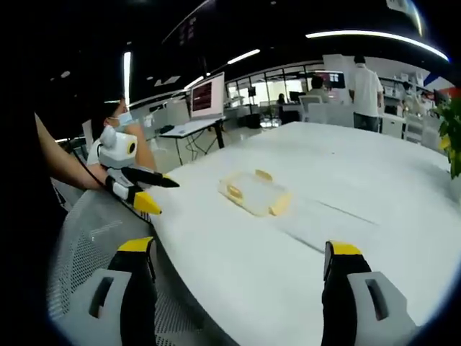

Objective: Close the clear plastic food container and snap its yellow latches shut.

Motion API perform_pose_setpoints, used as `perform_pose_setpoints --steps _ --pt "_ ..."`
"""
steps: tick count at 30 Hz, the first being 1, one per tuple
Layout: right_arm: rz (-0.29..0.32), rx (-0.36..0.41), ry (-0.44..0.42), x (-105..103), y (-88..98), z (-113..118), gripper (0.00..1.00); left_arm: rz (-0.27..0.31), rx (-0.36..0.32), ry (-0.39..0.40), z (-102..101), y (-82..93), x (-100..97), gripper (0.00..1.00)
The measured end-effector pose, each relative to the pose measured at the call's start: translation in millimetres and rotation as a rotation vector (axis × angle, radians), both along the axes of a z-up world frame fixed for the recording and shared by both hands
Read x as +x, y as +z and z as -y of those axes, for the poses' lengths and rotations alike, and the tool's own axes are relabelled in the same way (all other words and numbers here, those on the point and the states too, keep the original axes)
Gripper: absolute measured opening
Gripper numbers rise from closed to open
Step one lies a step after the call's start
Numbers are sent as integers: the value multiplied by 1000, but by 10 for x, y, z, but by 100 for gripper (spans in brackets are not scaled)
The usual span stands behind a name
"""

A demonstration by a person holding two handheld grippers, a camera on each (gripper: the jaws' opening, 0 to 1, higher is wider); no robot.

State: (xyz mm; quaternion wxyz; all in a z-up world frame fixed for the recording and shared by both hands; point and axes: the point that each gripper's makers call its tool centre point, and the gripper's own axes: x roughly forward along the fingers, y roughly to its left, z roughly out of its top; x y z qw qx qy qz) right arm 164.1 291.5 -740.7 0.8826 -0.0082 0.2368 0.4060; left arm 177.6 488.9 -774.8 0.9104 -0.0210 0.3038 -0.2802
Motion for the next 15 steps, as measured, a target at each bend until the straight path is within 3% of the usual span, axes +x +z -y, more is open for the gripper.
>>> perform_pose_setpoints --steps 3,15 --pt "-1 -7 2 5 -16 1 95 -2 -19 31 -46 15 36 82" --pt "-13 4 -21 30 -12 41 94 -20 -21 20 -6 -4 7 82"
